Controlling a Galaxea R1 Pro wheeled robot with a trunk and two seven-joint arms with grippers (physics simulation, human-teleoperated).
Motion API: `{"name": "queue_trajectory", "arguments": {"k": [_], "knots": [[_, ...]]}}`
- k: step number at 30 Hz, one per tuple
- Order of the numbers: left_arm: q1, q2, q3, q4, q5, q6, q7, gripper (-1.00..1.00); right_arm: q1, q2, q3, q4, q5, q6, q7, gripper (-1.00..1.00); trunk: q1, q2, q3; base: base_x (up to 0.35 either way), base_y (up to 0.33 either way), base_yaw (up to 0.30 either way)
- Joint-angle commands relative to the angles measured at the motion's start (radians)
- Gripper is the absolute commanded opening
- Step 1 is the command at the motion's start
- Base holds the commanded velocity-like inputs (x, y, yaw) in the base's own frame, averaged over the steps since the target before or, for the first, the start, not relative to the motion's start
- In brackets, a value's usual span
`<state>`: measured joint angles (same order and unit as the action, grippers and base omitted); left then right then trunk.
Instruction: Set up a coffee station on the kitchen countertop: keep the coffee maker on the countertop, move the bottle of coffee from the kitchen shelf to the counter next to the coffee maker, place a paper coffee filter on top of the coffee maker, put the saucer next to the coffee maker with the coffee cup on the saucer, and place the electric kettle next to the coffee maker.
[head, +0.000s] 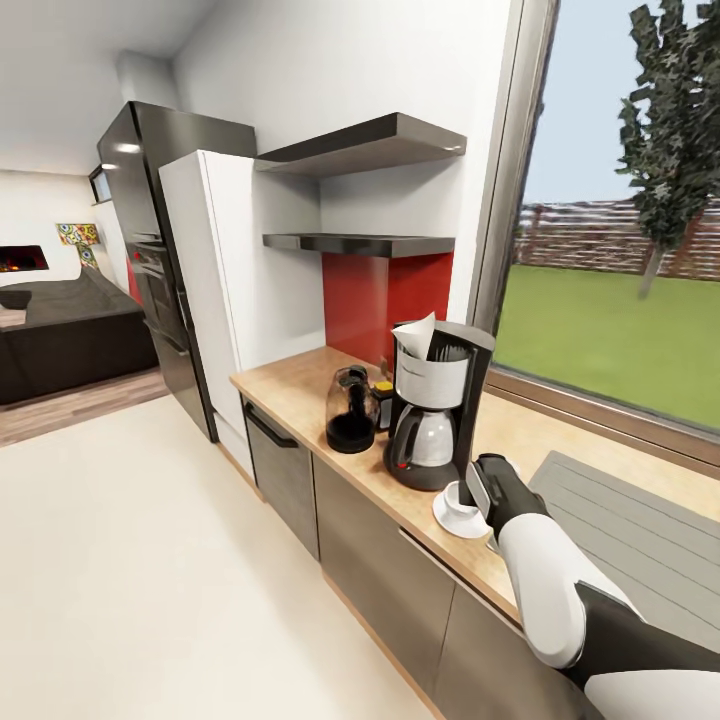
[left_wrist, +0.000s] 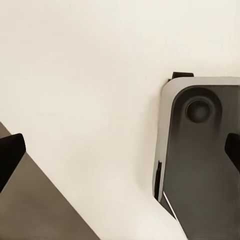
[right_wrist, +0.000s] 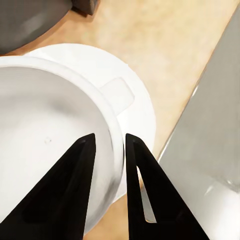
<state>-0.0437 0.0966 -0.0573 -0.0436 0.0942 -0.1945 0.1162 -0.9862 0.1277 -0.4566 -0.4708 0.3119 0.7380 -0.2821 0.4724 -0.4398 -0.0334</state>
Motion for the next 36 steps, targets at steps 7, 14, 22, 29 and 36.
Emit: {"name": "queue_trajectory", "arguments": {"k": [7, 14, 22, 29, 36], "knots": [[-0.001, 0.000, -0.007, 0.001, 0.007, -0.001, 0.001, 1.00, -0.002, -0.001, -0.007, -0.002, 0.007, 0.004, 0.003, -1.00, 0.001, -0.002, -0.002, 0.000, 0.000, 0.000], [-0.001, 0.000, -0.006, 0.001, 0.008, -0.002, 0.001, 1.00, -0.002, -0.002, -0.007, -0.002, 0.007, 0.004, 0.003, 1.00, 0.001, -0.002, -0.002, 0.000, 0.000, 0.000], [-0.001, 0.002, -0.004, 0.001, 0.011, -0.002, 0.001, 1.00, -0.002, -0.002, -0.008, -0.002, 0.006, 0.004, 0.003, 1.00, 0.001, -0.002, -0.002, 0.000, 0.000, 0.000], [-0.001, 0.004, -0.004, 0.001, 0.013, -0.004, 0.001, 1.00, -0.002, 0.002, -0.007, -0.154, 0.004, 0.009, 0.002, 1.00, 0.001, -0.002, -0.002, 0.000, 0.000, 0.000], [-0.001, 0.005, -0.004, 0.001, 0.015, -0.004, 0.000, 1.00, -0.002, 0.008, -0.001, -0.230, 0.003, 0.011, 0.003, 1.00, 0.001, -0.002, -0.002, 0.000, 0.000, 0.000]]}}
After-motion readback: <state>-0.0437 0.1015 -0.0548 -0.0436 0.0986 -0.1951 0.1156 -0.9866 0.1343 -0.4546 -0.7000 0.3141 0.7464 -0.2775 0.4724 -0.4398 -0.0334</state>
